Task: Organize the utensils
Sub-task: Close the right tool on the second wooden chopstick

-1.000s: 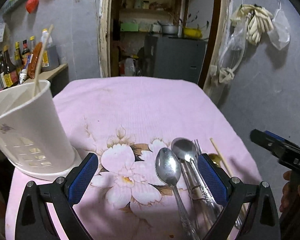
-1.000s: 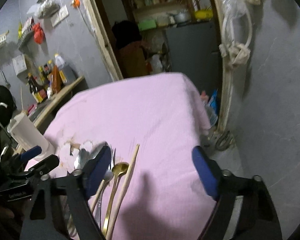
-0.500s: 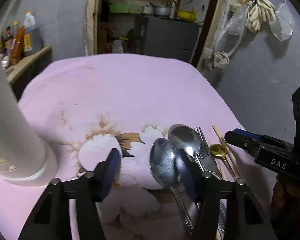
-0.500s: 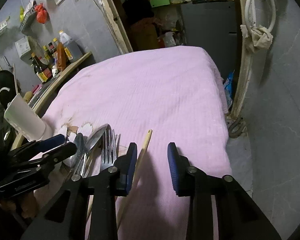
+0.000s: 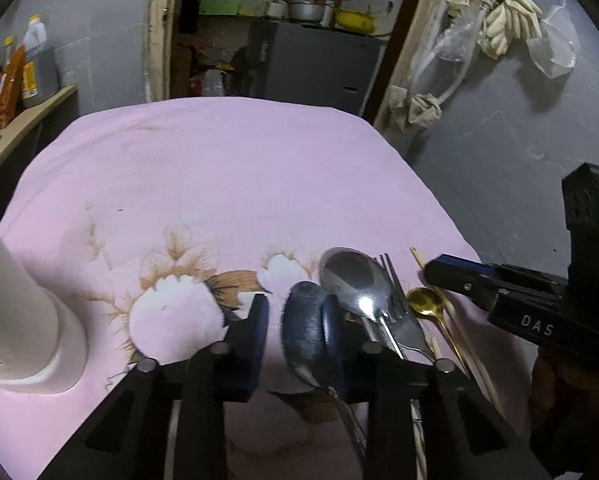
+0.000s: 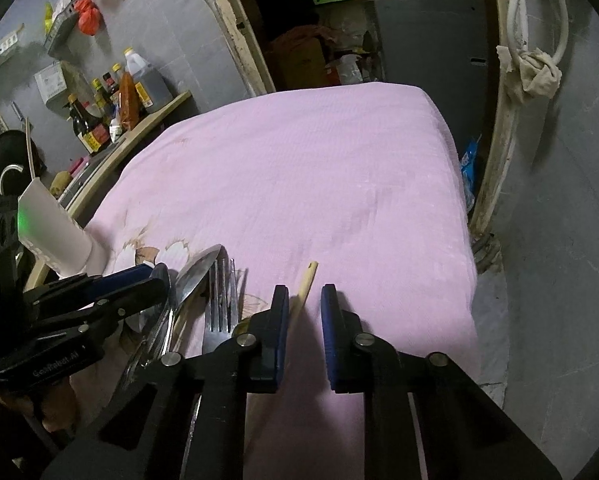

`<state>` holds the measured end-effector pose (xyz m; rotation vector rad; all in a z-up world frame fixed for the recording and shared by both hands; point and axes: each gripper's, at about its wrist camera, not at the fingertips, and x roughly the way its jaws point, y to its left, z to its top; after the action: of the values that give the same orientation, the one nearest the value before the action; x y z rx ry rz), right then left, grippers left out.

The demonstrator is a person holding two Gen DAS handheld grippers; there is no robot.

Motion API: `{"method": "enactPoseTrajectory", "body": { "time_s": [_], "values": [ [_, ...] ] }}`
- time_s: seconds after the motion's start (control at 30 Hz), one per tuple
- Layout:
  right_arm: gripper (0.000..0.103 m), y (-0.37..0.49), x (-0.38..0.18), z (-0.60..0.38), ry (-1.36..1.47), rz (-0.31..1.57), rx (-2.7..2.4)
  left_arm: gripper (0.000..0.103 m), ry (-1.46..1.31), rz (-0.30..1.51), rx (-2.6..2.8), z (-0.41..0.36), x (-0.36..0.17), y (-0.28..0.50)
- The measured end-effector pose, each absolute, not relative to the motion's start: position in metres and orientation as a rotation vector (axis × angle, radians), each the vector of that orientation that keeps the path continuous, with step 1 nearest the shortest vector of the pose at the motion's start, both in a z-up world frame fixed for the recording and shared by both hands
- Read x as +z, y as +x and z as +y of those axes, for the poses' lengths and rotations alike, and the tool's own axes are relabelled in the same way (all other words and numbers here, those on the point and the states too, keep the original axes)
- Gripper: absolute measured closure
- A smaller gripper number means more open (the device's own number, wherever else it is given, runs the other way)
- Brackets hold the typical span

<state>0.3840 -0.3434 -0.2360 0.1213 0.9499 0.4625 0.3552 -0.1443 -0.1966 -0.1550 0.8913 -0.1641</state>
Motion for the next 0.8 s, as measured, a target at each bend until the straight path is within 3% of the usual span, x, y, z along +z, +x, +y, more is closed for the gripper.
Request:
{"method": "enactPoseTrajectory", "body": {
  "time_s": [0.23,0.4,0.67,0.73,0.8],
  "values": [
    [0.089,0.386,-0.234,-0.343,0.118,0.974,0.461,0.081,-0.128,0.914,-0.2,-0.151,-0.2,0.362],
    [0.089,0.392,-0.233,-0.339,0.092,1.018,0.448,0.091,-0.124,0.921,-0.193,-0.147,-0.2,0.364],
    [0.089,0.402,-0.229,-0.329,0.06,1.135,0.41,0.098,-0.128,0.902,-0.186,-0.145,-0.191,0.359],
    [0.096,0.402,-0.228,-0.327,0.042,1.148,0.395,0.098,-0.127,0.893,-0.169,-0.145,-0.188,0.356],
    [0.097,0.401,-0.229,-0.328,0.066,1.155,0.391,0.1,-0.134,0.884,-0.152,-0.142,-0.185,0.352]
  ]
}}
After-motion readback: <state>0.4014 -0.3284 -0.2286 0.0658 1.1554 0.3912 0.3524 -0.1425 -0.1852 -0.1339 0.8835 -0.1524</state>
